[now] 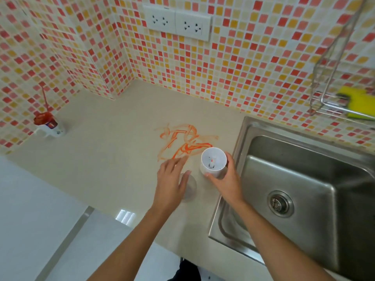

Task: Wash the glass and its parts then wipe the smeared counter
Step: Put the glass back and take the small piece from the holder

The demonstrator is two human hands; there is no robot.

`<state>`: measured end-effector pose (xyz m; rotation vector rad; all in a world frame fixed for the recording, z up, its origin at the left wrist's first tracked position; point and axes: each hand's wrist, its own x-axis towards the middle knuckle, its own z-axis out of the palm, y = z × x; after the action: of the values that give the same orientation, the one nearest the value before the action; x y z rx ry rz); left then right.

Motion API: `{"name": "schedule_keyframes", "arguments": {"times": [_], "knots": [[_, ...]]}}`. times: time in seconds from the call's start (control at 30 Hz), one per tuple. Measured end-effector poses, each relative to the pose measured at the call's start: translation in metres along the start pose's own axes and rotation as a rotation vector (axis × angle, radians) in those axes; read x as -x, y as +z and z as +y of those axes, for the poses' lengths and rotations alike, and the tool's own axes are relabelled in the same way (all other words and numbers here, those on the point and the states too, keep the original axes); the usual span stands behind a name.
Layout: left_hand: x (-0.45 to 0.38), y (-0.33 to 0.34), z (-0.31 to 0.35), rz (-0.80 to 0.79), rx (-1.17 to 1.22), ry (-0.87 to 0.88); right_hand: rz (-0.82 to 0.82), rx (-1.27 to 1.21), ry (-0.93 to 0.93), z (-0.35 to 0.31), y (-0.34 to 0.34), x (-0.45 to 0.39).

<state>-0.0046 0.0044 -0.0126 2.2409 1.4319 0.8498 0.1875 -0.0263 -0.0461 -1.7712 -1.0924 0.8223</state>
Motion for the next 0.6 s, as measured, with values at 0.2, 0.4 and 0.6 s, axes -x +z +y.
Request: {"name": "schedule_keyframes", "arguments": {"times": [0.2, 0.4, 0.6], "knots": [[-0.084, 0.019, 0.027, -0.219, -0.116, 0.418, -0.016, -0.019, 0.031, 0.001, 0.003, -0.006], [-0.112, 0.029, 0.025, -0.45, -0.276, 0.623, -0.032, -0.022, 0.025, -0.002, 0.002, -0.007], [-0.118, 0.03, 0.028, -0.48, -0.311, 0.712, -0.037, -0.002, 0.022, -0.003, 0.001, -0.007]]}}
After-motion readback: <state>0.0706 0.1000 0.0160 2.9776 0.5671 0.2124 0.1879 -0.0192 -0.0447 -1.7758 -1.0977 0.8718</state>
